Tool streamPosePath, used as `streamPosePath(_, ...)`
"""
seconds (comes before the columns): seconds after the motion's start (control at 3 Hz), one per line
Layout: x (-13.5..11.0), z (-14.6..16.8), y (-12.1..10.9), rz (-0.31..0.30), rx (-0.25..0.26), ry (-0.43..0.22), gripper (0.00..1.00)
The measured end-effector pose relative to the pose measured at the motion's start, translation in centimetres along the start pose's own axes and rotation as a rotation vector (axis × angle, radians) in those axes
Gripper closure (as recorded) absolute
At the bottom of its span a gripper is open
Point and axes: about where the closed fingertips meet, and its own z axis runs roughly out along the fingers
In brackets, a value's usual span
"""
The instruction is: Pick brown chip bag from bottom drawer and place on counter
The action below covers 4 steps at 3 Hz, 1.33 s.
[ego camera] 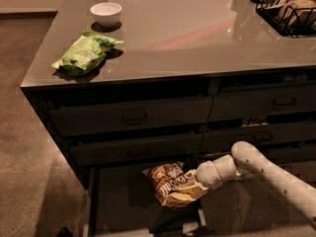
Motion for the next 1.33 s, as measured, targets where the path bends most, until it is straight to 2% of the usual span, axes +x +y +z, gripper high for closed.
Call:
streamPosePath(0.33, -4.8, -2.1, 1.8, -0.157, 0.070, -0.018, 1.00)
streamPosePath(0.67, -10.1, -4.8, 2.8, -0.309, 0.112, -0.025, 1.00)
streamPosePath(1.0, -14.5, -7.7, 2.1, -0.423, 0.058, -0.071, 1.00)
streamPosePath(1.33, -14.5, -7.7, 2.1, -0.423, 0.058, -0.071, 1.00)
